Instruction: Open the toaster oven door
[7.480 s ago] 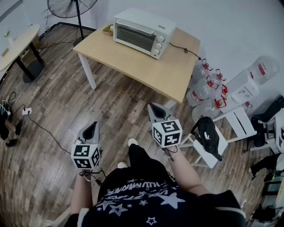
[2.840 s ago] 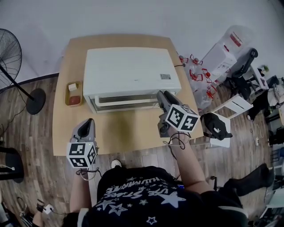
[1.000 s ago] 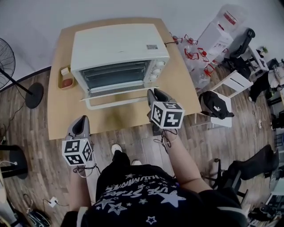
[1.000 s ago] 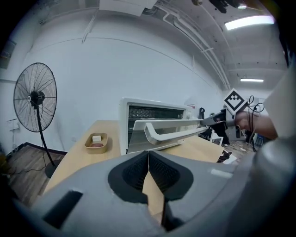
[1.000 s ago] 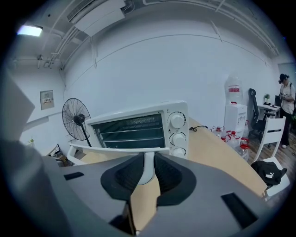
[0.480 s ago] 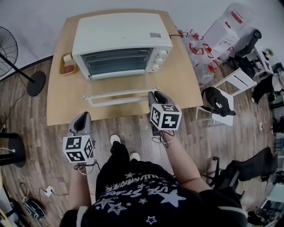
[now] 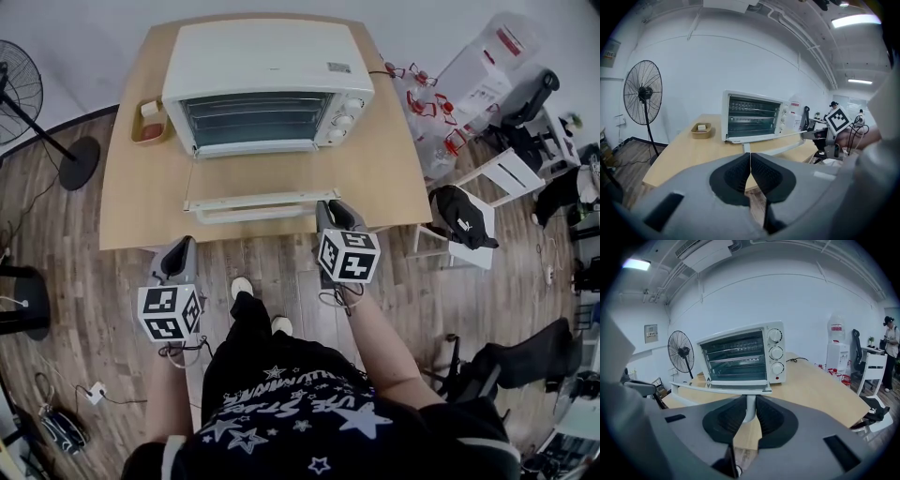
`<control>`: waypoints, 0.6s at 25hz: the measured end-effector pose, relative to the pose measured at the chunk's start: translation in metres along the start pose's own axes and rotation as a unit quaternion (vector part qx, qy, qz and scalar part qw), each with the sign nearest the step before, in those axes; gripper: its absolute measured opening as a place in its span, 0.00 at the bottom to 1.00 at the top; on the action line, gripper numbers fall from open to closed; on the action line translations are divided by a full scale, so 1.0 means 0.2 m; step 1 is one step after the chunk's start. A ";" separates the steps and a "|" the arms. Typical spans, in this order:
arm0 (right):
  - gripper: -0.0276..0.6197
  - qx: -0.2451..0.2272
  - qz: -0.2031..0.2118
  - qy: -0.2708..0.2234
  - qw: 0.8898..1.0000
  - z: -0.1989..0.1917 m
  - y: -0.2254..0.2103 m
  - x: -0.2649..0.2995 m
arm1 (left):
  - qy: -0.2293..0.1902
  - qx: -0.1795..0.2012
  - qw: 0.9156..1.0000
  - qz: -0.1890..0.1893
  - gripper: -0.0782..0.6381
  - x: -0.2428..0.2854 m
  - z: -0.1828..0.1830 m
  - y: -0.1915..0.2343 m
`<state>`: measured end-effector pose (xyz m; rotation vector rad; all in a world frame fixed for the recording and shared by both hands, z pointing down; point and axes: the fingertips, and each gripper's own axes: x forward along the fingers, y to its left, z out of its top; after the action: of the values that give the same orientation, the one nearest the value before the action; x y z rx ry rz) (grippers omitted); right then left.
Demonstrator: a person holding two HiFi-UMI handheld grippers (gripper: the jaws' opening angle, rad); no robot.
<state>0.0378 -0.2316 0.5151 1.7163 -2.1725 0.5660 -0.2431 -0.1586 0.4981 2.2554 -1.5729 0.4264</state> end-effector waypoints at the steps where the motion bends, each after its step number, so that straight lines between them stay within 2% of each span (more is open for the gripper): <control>1: 0.15 -0.001 0.001 -0.002 1.000 -0.01 0.00 0.00 | 0.001 -0.001 1.000 0.000 0.14 0.00 -0.01 0.00; 10: 0.15 -0.012 -0.001 0.020 1.000 -0.22 -0.01 0.02 | 0.012 -0.008 1.000 -0.005 0.14 0.00 -0.08 -0.03; 15: 0.15 -0.027 -0.002 0.015 1.000 -0.28 -0.01 0.04 | 0.019 -0.011 1.000 -0.006 0.14 0.01 -0.11 -0.03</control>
<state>0.0383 -0.2122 0.5674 1.6736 -2.1441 0.5246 -0.2384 -0.1475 0.5184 2.2256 -1.5370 0.4443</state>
